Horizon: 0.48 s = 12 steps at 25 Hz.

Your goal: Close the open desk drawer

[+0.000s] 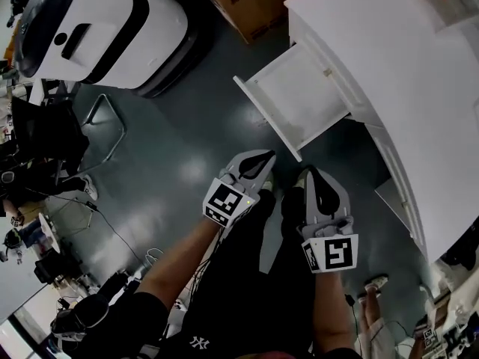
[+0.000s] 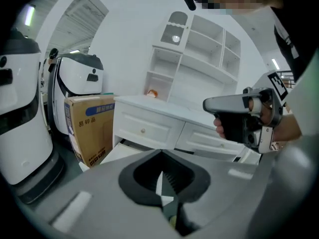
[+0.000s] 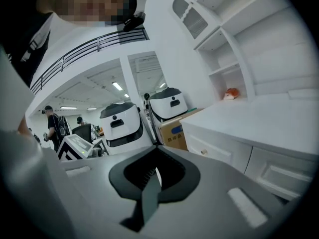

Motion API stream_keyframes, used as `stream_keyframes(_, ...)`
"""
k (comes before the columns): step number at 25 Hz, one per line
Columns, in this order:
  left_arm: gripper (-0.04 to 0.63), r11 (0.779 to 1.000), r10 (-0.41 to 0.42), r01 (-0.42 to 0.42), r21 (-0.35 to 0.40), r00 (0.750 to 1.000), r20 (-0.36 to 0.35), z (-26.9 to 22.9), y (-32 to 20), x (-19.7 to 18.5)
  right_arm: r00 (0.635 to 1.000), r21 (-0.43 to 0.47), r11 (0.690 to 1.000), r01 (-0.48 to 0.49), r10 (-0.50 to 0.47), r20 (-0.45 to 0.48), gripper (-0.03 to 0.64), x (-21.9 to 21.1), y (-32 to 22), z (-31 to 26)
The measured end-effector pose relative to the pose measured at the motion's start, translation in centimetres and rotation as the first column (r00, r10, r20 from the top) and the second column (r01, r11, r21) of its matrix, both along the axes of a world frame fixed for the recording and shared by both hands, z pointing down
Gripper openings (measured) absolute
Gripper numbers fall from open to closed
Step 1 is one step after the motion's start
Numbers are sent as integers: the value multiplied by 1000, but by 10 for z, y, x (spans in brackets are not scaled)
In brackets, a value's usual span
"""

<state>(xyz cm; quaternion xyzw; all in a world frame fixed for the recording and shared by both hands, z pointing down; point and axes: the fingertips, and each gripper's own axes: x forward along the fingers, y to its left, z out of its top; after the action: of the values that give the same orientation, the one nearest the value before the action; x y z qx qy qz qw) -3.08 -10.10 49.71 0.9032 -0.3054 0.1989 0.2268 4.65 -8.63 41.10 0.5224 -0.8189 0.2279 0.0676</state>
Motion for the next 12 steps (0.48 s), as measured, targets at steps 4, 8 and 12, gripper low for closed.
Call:
stream_keyframes(4,0,999,2,-3,33,1000,16,66,-16,-13,1000,-3,1000,-12,12,4,23,-17,-7,50)
stream_keyframes(8,0,1000,-8,6,26,998,60,137,-30,-32,1000,2,1000,-1,1,6,23,-32,-20,95)
stream_keyframes(12,0,1000,-4,3,12,997,83,195,-38,-42,1000,9,1000,15,-15,-27,23,-36,-28,132)
